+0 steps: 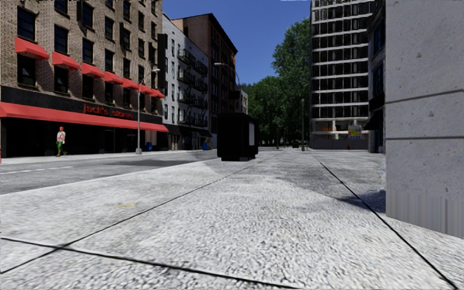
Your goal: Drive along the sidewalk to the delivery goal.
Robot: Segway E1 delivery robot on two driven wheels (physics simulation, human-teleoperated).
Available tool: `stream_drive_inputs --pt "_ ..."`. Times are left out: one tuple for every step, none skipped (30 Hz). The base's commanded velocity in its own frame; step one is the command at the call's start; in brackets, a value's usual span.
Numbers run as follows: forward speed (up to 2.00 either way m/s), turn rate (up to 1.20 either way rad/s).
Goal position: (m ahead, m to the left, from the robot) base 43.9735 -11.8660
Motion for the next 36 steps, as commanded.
stream_drive_inputs --pt "2.00 -0.41" --pt "2.00 -0.41" --pt "2.00 -0.41" --pt "2.00 -0.41" --pt "2.00 -0.41" --pt "2.00 -0.40" --pt "2.00 -0.29" --pt "2.00 -0.29" --pt "2.00 -0.13" --pt "2.00 -0.05" --pt "2.00 -0.03" --pt "2.00 -0.03" --pt "2.00 -0.02" --pt "2.00 -0.02" --pt "2.00 -0.02" --pt "2.00 -0.02" --pt "2.00 -0.02" --pt "2.00 -0.09" --pt "2.00 -0.09" --pt "2.00 -0.29" --pt "2.00 -0.45" --pt "2.00 -0.54" --pt "2.00 -0.58" --pt "2.00 -0.58" --pt "2.00 -0.59" --pt "2.00 -0.59" --pt "2.00 -0.59" --pt "2.00 -0.59" --pt "2.00 -0.57" --pt "2.00 -0.57" --pt "2.00 -0.10" --pt "2.00 -0.01" --pt "2.00 0.00" --pt "2.00 0.00" --pt "2.00 0.00" --pt "2.00 0.00"
